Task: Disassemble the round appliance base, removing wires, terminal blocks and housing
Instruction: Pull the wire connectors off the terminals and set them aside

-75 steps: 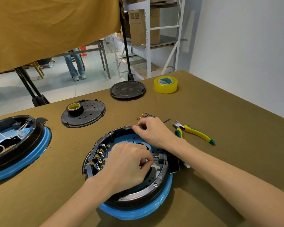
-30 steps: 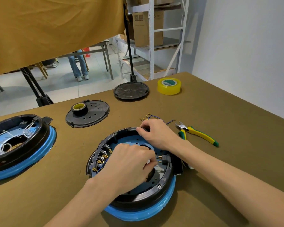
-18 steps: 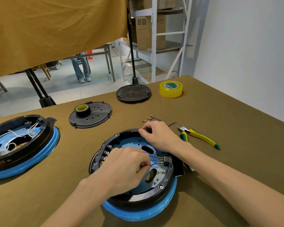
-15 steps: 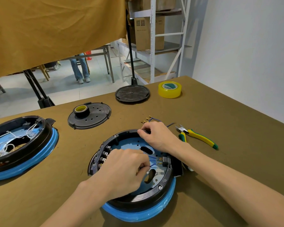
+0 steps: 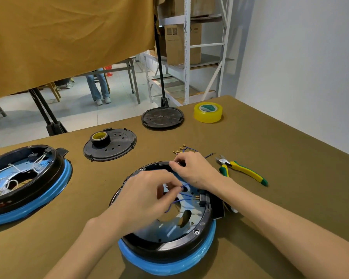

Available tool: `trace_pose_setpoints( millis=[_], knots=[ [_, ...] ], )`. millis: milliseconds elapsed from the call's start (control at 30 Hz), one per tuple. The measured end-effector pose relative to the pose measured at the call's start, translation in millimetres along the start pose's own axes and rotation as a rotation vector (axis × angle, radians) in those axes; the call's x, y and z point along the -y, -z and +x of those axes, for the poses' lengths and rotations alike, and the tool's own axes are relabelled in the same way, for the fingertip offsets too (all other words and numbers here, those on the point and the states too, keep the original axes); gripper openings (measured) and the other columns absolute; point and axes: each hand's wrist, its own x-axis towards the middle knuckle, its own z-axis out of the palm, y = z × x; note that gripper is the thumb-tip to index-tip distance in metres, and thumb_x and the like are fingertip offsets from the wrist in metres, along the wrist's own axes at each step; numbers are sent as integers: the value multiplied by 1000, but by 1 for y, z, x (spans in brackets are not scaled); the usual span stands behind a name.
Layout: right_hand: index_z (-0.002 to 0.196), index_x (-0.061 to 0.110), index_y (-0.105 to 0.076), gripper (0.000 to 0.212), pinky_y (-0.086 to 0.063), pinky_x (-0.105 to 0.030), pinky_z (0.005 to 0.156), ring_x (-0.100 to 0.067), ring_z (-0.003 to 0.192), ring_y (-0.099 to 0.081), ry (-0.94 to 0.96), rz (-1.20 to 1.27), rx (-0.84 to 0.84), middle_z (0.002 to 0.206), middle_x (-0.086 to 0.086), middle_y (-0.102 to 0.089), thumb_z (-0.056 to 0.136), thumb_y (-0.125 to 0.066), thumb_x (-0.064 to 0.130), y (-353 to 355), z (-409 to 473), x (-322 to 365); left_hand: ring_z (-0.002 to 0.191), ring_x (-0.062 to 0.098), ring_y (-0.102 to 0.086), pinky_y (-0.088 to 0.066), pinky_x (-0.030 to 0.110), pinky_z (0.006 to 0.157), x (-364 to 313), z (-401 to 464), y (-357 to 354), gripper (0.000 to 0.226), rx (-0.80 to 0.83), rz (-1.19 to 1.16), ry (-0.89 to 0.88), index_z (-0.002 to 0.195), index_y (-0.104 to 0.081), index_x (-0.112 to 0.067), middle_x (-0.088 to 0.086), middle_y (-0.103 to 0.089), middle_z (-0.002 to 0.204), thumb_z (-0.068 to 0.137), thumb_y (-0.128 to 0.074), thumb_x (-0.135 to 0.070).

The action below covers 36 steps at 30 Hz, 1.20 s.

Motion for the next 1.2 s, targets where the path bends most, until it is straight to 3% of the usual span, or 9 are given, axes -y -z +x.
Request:
trace_pose_setpoints(
  millis=[100, 233, 300, 367, 433, 600, 833, 1000, 1200],
  knots=[
    [93, 15, -74, 27, -53, -40, 72, -18, 78, -64, 32, 53, -78, 85, 0, -71, 100, -55, 33, 3, -4, 1, 67, 11, -62, -47, 18, 59, 8, 5, 15, 12, -134, -239, 78, 96, -77, -35, -16, -72, 81, 97, -70, -25],
    [95, 13, -72, 20, -48, -35, 74, -15, 80, -60, 257, 116, -267, 87, 2, -68, 103, -56, 23, 11, -20, 17, 62, 14, -62, -49, 34, 55, 16, 10, 35, 13, -263, -307, 85, 93, -80, -35, -11, -77, 79, 96, -71, -24],
    [95, 17, -71, 26, -49, -31, 70, -12, 75, -59, 295, 303, -112, 82, 4, -68, 104, -53, 32, 15, -32, 29, 58, 20, -58, -46, 39, 53, 22, 12, 41, 12, -295, -309, 115, 92, -82, -35, -11, -78, 80, 95, -73, -27],
    [98, 19, -72, 31, -47, -22, 65, -8, 69, -57, 243, 487, 156, 80, 1, -70, 103, -52, 42, 16, -44, 42, 53, 8, -56, -44, 29, 49, 25, 14, 41, 9, -297, -354, 152, 92, -83, -32, -10, -79, 79, 92, -77, -25],
    [95, 17, -73, 28, -46, -19, 64, -7, 65, -57, 231, 548, 269, 78, -2, -72, 102, -57, 39, 12, -50, 49, 59, 0, -64, -48, 19, 55, 25, 14, 39, 6, -272, -399, 190, 92, -84, -25, -10, -80, 79, 89, -80, -21],
    [95, 2, -73, 27, -45, -25, 55, -16, 53, -55, 69, 750, 234, 74, -10, -71, 106, -53, 17, 7, -49, 46, 96, 5, -75, -60, 24, 84, 32, -1, 35, 22, -280, -461, 259, 117, -78, -27, -18, -79, 106, 96, -72, -21],
    [93, 0, -75, 23, -40, -21, 42, -13, 42, -55, -121, 713, 50, 60, -10, -66, 102, -60, 15, 19, -37, 35, 106, -7, -63, -47, 29, 96, 65, -43, 20, 20, -284, -261, 375, 103, -78, -38, -27, -74, 103, 100, -64, -24],
    [101, 1, -74, 26, -42, -19, 42, -13, 42, -54, -68, 823, 28, 61, -11, -64, 105, -54, 17, 20, -38, 41, 112, 3, -66, -51, 49, 104, 75, -49, 0, 25, -432, -464, 475, 108, -78, -33, -21, -75, 110, 101, -64, -14],
    [103, 2, -75, 27, -44, -22, 44, -17, 41, -52, 3, 974, -20, 63, -16, -63, 103, -58, 23, 21, -38, 52, 116, 2, -66, -53, 35, 102, 76, -48, -12, 35, -450, -630, 440, 126, -72, -27, -18, -74, 121, 101, -61, -5]
  ],
)
